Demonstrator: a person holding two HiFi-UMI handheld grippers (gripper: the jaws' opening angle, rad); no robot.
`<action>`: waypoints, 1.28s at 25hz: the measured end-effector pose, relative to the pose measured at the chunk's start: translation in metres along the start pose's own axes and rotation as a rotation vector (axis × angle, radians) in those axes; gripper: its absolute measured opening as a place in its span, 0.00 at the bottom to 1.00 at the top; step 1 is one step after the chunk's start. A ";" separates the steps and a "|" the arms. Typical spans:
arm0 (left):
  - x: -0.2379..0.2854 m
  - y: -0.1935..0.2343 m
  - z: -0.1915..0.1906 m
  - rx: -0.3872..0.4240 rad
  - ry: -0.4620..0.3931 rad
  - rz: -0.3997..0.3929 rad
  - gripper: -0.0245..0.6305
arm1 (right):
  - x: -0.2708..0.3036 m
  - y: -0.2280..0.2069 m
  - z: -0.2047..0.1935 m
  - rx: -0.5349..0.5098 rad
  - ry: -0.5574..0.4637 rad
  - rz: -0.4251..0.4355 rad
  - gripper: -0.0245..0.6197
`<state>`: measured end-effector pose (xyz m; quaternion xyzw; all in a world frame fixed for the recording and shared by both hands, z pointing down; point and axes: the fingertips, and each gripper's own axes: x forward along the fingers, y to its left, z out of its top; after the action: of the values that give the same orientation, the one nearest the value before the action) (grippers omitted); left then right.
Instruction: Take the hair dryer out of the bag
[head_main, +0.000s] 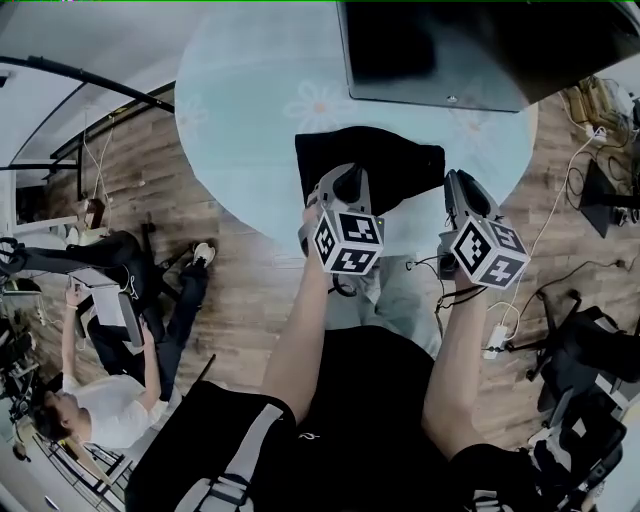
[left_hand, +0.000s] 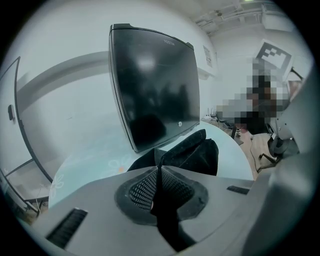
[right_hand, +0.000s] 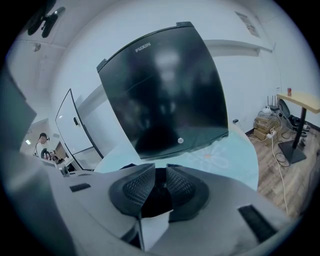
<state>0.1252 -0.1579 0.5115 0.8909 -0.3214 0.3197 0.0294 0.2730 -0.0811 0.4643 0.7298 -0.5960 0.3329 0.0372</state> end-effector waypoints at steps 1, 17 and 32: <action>-0.001 0.001 -0.002 0.002 0.002 -0.001 0.09 | 0.002 -0.001 -0.002 -0.001 0.010 -0.006 0.15; -0.006 0.005 -0.019 -0.048 0.051 -0.037 0.13 | 0.061 -0.018 -0.039 0.094 0.206 0.087 0.26; -0.027 0.023 -0.042 -0.172 0.065 -0.035 0.39 | 0.097 -0.003 -0.064 0.195 0.335 0.229 0.40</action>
<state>0.0730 -0.1504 0.5254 0.8796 -0.3311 0.3190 0.1217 0.2539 -0.1333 0.5668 0.5918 -0.6256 0.5076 0.0269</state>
